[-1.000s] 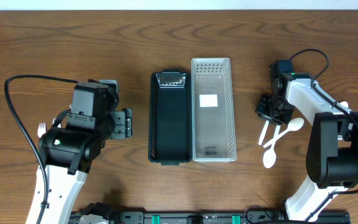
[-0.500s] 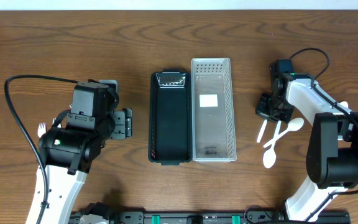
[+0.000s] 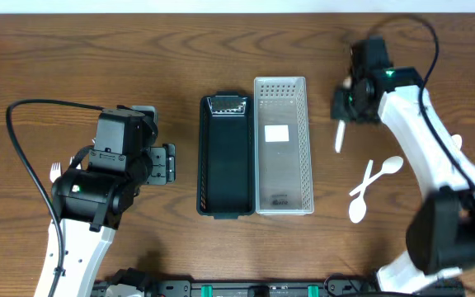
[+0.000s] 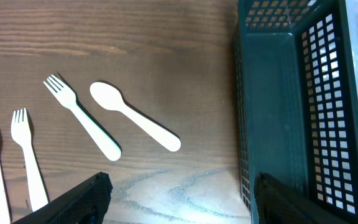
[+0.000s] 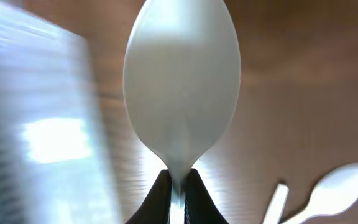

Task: Pack container
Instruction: 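Place the white spoon into the white basket, release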

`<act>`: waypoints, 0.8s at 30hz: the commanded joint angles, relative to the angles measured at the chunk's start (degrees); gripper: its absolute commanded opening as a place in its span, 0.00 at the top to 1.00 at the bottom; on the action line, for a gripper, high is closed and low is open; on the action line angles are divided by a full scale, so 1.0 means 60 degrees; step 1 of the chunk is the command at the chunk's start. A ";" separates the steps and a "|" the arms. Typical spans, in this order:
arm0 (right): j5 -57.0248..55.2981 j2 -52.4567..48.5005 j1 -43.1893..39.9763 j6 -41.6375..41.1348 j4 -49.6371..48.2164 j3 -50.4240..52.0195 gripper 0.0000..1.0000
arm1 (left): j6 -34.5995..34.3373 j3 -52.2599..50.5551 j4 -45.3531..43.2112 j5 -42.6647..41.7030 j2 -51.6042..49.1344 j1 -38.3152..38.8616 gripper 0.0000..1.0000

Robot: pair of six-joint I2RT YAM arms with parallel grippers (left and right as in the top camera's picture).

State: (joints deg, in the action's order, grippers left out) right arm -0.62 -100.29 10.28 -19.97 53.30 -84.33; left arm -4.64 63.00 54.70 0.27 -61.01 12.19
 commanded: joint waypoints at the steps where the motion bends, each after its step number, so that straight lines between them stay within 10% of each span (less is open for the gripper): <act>1: 0.0120 0.0834 0.0940 0.0339 0.0124 -0.0372 0.99 | -0.0055 0.0127 0.0018 0.0106 0.0004 -0.0047 0.24; 16: 0.0393 -0.1311 0.3424 0.0189 0.0182 0.0146 0.98 | -0.0055 0.0127 0.0022 0.0106 0.0004 -0.0047 0.24; 24: -0.0350 -0.1330 0.3311 0.0346 0.0171 -0.0015 0.54 | -0.0055 0.0127 0.0022 0.0106 0.0004 -0.0047 0.23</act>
State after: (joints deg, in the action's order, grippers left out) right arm 0.40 -109.62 30.57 -18.52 54.02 -83.50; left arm -4.64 63.00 54.68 0.27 -61.01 12.19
